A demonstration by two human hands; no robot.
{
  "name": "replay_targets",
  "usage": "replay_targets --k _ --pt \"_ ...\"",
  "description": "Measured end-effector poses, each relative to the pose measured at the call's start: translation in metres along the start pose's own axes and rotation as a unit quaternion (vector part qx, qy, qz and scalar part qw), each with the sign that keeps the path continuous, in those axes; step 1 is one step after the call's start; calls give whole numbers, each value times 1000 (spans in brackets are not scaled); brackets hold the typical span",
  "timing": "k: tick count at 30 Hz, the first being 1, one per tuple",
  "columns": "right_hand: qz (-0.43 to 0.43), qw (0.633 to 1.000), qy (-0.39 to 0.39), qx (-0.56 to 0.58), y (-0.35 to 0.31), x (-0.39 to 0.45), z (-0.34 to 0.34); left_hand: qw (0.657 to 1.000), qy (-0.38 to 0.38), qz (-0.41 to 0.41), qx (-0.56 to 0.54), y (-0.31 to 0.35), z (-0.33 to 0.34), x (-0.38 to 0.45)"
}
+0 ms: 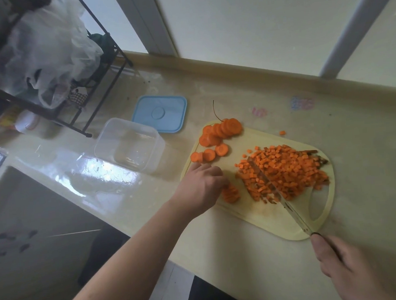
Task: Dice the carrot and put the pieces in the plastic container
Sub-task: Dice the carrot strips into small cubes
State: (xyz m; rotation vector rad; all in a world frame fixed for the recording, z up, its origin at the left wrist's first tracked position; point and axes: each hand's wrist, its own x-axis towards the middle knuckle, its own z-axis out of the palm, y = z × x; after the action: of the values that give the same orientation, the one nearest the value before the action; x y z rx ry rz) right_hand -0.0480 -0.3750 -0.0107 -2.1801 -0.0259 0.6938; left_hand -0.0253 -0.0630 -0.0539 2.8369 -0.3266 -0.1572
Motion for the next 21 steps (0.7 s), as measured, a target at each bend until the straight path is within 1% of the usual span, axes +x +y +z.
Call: replay_targets --k 4,10,14,18,21 --pt "5 1000 0 3 2 0 1 1000 -5 7 -1 -1 -3 2" --pt "1 1000 -7 -6 2 0 1 999 -32 12 1 -3 -6 4" --pt "-1 1000 -2 -8 3 1 2 999 -42 -20 -20 0 -7 6" --pt "-4 1000 9 -9 3 0 1 995 -34 -55 -78 5 -7 5" --pt "0 1000 9 -5 4 0 1 989 -41 -96 -100 10 -4 1"
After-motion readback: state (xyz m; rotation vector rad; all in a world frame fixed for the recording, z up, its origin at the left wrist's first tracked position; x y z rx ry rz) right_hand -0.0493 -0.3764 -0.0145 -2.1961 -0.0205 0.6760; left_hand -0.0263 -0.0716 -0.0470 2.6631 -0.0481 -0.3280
